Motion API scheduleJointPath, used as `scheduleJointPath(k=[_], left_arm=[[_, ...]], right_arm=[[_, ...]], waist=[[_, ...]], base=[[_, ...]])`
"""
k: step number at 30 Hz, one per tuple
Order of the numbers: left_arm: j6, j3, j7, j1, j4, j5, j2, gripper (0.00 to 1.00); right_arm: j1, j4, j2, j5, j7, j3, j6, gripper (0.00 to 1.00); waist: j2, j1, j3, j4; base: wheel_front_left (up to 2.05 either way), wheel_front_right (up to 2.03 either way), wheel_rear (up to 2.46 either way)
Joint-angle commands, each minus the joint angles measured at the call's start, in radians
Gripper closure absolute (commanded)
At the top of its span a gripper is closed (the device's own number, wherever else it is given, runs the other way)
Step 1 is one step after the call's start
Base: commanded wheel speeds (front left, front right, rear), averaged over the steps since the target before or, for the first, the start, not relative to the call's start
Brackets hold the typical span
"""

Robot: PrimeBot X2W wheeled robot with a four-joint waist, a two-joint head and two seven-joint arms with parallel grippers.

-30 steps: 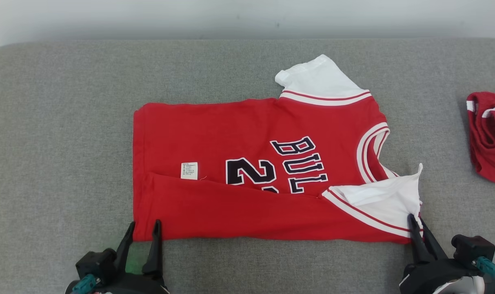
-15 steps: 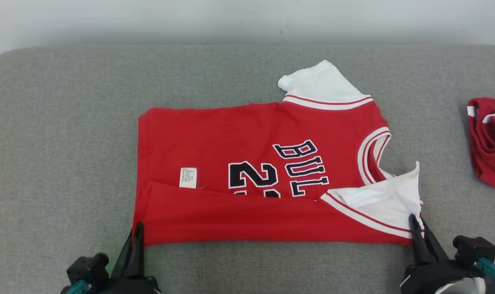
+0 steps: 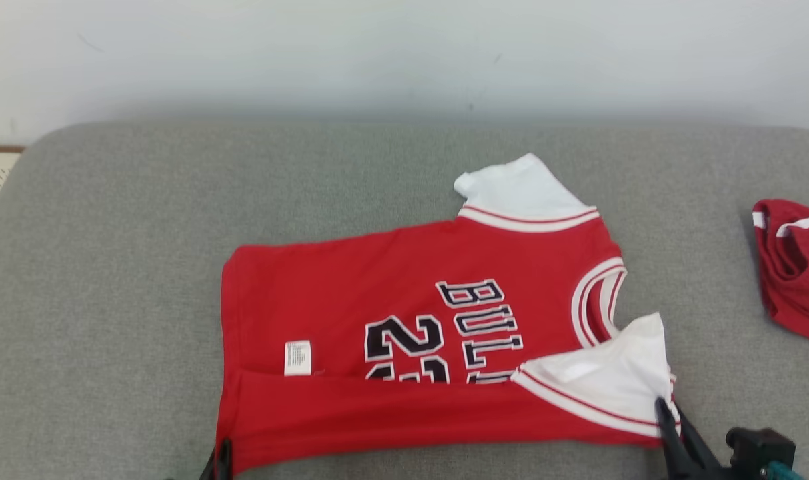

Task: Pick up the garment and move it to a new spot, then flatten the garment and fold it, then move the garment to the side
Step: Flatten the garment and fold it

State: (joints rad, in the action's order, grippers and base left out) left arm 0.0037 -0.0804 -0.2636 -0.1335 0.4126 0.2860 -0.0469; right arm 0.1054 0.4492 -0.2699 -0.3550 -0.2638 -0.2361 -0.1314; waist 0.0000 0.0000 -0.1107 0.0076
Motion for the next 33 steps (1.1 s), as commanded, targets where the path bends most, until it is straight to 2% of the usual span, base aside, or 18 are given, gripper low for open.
scheduleJointPath(k=[1,6,14,15,16,17,18,24,33], left_arm=[[0.008,0.008,-0.001,0.028,0.012,-0.01,-0.007,1.0],[0.016,0.023,-0.001,0.064,0.031,-0.033,-0.007,1.0],[0.024,0.039,0.0,0.09,0.047,-0.051,-0.007,1.0],[0.025,0.038,-0.001,0.092,0.053,-0.048,-0.007,1.0],[0.025,0.037,-0.001,0.089,0.056,-0.047,-0.008,0.93],[0.027,0.035,-0.001,0.086,0.057,-0.046,-0.008,0.55],[0.031,0.035,-0.001,0.082,0.056,-0.047,-0.008,0.0],[0.077,0.037,-0.001,0.078,0.016,-0.075,-0.005,0.0],[0.079,0.02,0.0,0.07,-0.055,-0.119,-0.005,0.0]], right_arm=[[-0.028,0.001,-0.005,-0.012,0.0,-0.005,0.001,1.0],[-0.084,-0.013,-0.003,-0.025,0.0,-0.023,0.001,1.0],[-0.124,-0.031,-0.01,-0.038,0.0,-0.023,0.001,1.0],[-0.123,-0.029,-0.009,-0.037,0.0,-0.015,0.001,0.84],[-0.12,-0.026,-0.006,-0.033,0.0,-0.009,0.001,0.18],[-0.116,-0.019,-0.003,-0.028,0.0,-0.004,0.001,0.0],[-0.104,-0.023,-0.001,-0.02,0.0,0.006,0.001,0.0],[-0.079,-0.06,0.012,0.044,0.0,0.085,0.001,0.0],[-0.061,-0.122,0.041,0.097,0.0,0.112,0.001,0.0]], waist=[[0.0,0.0,0.047,0.003],[0.0,0.0,0.091,0.006],[0.0,0.0,0.102,0.007],[0.0,0.0,0.1,0.007],[0.0,0.0,0.098,0.007],[0.0,0.0,0.095,0.008],[0.0,0.0,0.092,0.008],[0.0,0.0,0.071,0.013],[0.0,0.0,0.067,0.022]], base=[[0.0,0.0,0.0],[0.0,0.0,0.0],[0.0,0.0,0.0],[0.0,0.0,0.0],[0.0,0.0,0.0],[0.0,0.0,0.0],[0.0,0.0,0.0],[0.0,0.0,0.0],[0.0,0.0,0.0]])
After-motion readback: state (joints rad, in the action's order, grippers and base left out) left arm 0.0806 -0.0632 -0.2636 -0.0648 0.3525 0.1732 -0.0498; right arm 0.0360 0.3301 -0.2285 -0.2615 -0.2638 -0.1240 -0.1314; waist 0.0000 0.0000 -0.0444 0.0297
